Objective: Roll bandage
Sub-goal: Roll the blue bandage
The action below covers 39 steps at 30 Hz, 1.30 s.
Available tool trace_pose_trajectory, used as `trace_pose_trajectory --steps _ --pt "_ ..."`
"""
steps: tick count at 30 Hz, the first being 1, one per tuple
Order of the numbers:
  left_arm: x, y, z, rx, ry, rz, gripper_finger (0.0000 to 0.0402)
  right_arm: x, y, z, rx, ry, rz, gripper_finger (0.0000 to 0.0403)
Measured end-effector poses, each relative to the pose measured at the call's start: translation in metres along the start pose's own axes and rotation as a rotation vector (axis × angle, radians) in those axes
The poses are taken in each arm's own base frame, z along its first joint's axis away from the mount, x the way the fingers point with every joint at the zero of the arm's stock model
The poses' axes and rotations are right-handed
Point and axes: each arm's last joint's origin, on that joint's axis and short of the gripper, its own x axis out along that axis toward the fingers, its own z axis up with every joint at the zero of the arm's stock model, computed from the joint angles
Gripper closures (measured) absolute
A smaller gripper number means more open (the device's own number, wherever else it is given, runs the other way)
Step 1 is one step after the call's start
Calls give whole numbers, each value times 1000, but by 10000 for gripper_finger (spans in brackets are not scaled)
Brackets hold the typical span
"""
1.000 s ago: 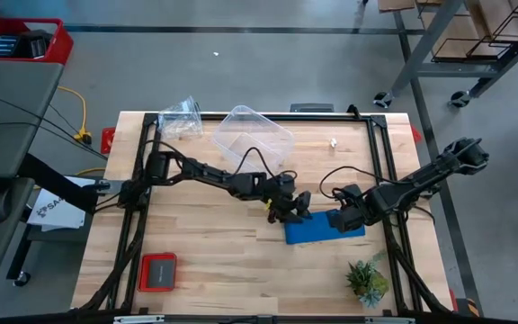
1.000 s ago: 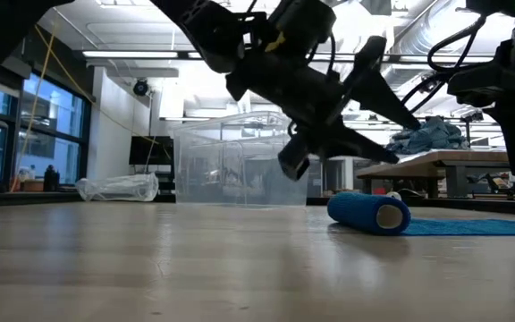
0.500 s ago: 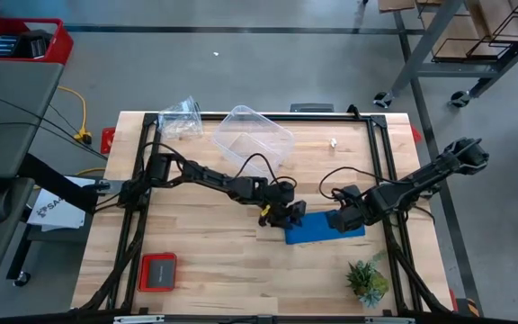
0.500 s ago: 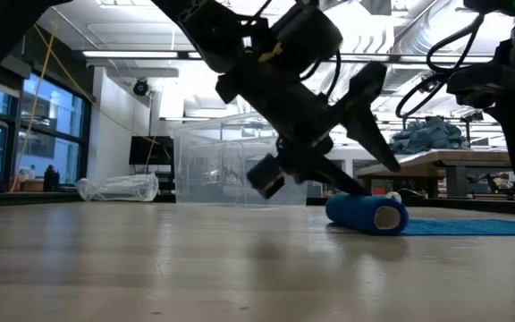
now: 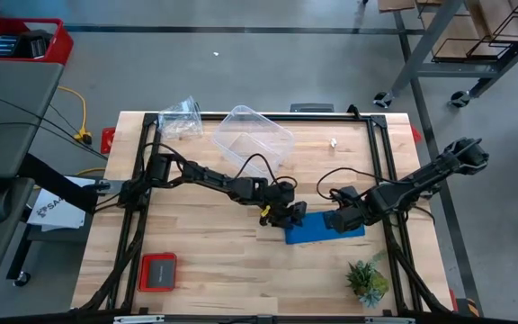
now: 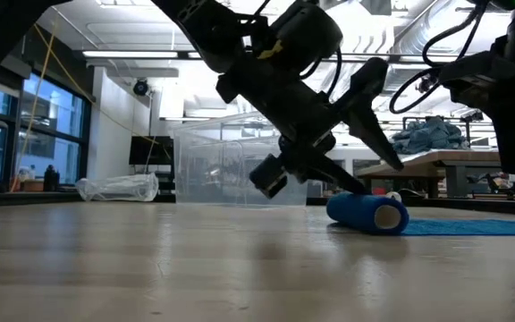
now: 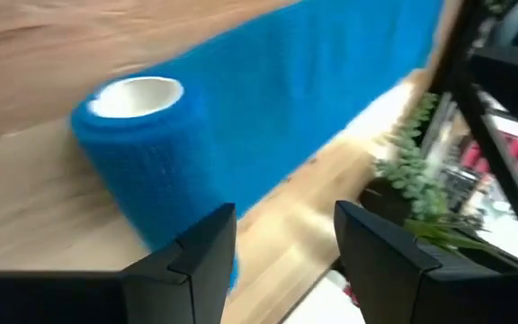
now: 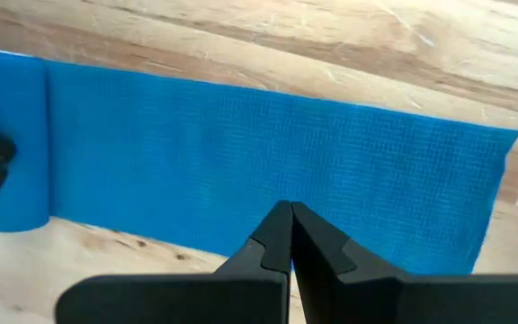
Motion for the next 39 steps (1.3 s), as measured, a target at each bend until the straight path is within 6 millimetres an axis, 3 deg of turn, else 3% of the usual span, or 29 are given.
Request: trace_pose_trajectory --steps 7,12,15,20,23,29,33,39 --pt "-16 -20 7 32 -38 -115 216 0 -7 0 -27 33 -72 403" --pt "-40 -33 11 134 -60 -126 216 0 -8 -1 -35 67 -87 403" --pt "-59 -33 7 230 -76 -18 216 0 -5 -2 -52 82 -64 403" --pt "-78 -8 -12 412 -74 350 217 9 -7 -5 -70 148 -35 403" --pt "-81 3 -23 560 -24 485 242 16 -10 -7 -68 195 -23 403" --pt "-52 21 -38 554 4 501 385 15 -15 -10 -70 219 -50 403" --pt "-21 35 -39 454 18 477 398 11 -18 -10 -47 231 -59 403" --pt "-7 25 -33 371 -58 355 401 9 -18 -9 -46 235 -49 403"
